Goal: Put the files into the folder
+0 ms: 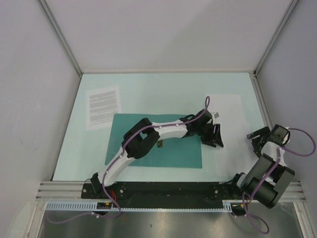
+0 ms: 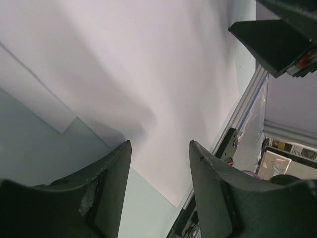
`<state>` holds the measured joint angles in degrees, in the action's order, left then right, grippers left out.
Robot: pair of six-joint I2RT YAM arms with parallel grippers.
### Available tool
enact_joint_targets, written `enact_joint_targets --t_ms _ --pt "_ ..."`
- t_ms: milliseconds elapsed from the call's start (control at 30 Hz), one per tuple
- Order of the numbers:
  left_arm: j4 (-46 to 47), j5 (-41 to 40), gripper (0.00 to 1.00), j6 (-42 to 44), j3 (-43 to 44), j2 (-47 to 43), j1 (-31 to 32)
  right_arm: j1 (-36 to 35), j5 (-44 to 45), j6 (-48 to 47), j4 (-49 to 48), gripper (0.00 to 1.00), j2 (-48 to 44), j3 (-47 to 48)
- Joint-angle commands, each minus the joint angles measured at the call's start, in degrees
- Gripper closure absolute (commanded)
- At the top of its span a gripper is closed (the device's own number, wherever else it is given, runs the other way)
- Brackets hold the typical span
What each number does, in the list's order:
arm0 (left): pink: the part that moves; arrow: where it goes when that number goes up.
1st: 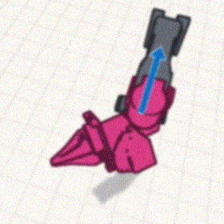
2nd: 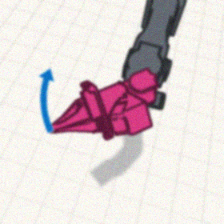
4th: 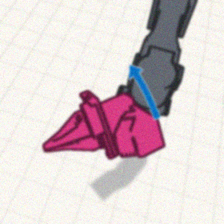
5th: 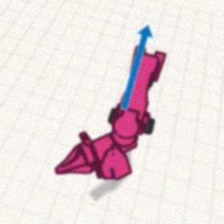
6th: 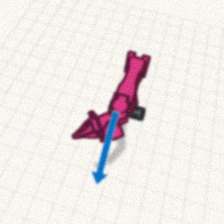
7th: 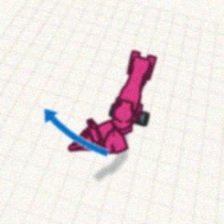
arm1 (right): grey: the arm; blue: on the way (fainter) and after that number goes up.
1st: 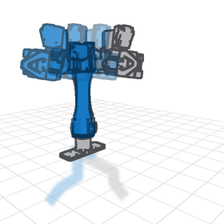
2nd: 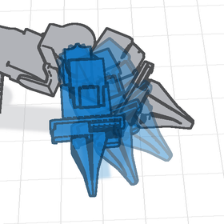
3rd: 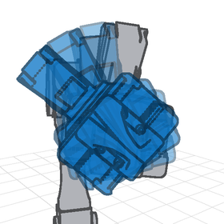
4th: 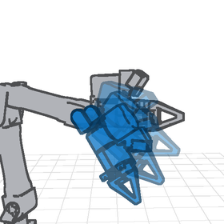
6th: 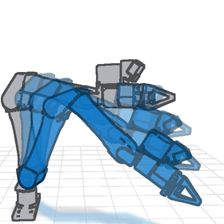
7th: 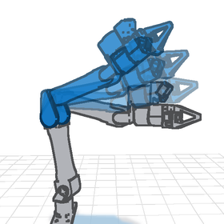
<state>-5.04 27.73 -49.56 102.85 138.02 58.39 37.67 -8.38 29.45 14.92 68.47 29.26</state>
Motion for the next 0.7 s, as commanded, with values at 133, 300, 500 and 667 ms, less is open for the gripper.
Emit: enact_joint_targets --t_ms 133,300,500,667 --pt "-6.9 -1.7 0.41 3.3 4.8 4.9 -5.0 -9.5 -2.8 1.0 1.4 0.19 -0.8 -1.2" --pt "-12.4 -3.1 0.38 9.0 10.3 3.8 -4.2 -7.2 1.7 0.9 3.0 0.17 -4.7 -0.1" --pt "-17.5 -3.1 0.32 14.4 16.1 -0.3 -0.9 10.4 -0.8 1.0 3.3 0.18 -4.8 0.0" --pt "-17.3 0.5 0.29 13.4 17.2 0.1 2.0 11.7 0.8 1.0 3.5 0.18 -6.0 -0.9"
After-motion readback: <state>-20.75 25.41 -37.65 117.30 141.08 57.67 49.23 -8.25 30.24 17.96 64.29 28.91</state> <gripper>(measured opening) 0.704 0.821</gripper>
